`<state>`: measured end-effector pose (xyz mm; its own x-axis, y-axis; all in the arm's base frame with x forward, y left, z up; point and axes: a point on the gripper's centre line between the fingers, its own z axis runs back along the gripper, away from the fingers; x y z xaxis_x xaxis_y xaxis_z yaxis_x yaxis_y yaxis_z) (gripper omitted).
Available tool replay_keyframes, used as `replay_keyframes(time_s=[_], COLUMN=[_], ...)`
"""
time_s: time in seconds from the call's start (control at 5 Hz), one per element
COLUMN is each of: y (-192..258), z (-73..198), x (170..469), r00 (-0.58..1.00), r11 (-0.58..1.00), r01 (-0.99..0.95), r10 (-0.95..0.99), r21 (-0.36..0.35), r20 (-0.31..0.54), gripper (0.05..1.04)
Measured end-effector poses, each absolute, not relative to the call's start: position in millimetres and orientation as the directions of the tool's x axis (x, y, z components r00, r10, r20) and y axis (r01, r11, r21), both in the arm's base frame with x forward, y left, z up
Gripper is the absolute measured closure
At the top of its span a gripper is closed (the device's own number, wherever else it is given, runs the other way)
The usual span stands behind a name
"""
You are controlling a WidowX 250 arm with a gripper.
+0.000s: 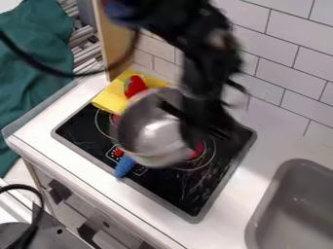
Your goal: Move the silver pan to the left side of the stove
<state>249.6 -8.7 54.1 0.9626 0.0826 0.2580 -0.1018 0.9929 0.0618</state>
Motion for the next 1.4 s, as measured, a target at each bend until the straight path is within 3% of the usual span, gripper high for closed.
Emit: replay_keyframes(time_s=[0.2, 0.6, 1.0, 1.4], y=[34, 80, 97, 109], z=[57, 37, 4, -9], x=[252, 250, 244, 228], r00=[0.957, 0.971, 0.980, 0.972], r11=[0.985, 0.976, 0.976, 0.970], r01=[-0.162, -0.196, -0.195, -0.234], r10=[0.141, 0.180, 0.190, 0.232], r21=[0.064, 0.095, 0.101, 0.065], r20=[0.255, 0.159, 0.056, 0.035], gripper=[1.028, 1.028, 1.028, 1.028])
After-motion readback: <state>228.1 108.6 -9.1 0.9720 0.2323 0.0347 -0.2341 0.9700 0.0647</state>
